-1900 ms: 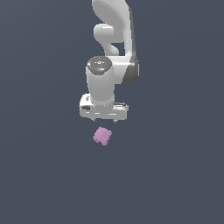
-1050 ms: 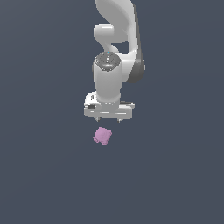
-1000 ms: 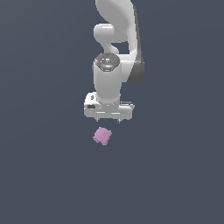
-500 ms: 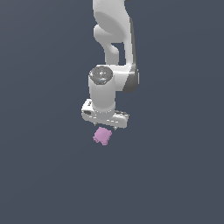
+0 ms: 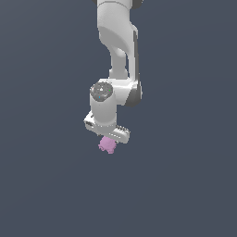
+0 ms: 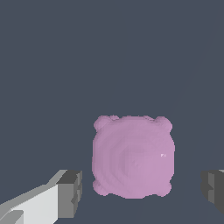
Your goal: Pick up the object and move it to a goal position.
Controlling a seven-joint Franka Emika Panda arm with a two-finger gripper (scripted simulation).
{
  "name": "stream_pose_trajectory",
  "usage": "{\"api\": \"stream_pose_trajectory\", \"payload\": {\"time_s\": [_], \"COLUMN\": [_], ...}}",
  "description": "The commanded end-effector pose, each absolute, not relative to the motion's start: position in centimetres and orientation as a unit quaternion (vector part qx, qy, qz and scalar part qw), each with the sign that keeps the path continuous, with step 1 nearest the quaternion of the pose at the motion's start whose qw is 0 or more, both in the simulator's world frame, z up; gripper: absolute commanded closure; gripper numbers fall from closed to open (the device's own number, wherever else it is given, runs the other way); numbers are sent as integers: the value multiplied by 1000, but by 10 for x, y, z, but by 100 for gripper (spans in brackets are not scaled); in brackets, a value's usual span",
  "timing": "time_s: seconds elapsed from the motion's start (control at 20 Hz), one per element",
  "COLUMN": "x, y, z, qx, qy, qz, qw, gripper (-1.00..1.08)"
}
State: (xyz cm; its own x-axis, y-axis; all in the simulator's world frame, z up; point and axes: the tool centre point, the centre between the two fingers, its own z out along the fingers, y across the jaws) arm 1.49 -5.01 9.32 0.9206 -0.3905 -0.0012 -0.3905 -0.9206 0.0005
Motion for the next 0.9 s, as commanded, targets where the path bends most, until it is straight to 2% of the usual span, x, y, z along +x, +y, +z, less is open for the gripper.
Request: {"api": "stream_pose_trajectory", "payload": {"time_s": [0.0, 0.3, 0.85], "x": [16, 15, 15], "y": [-52, -51, -52], "z": [90, 85, 41], "qx": [978, 979, 978], "qy": [-207, -205, -207], "qz": [0, 0, 0], "qw": [0, 0, 0], "gripper": [-92, -92, -92]}}
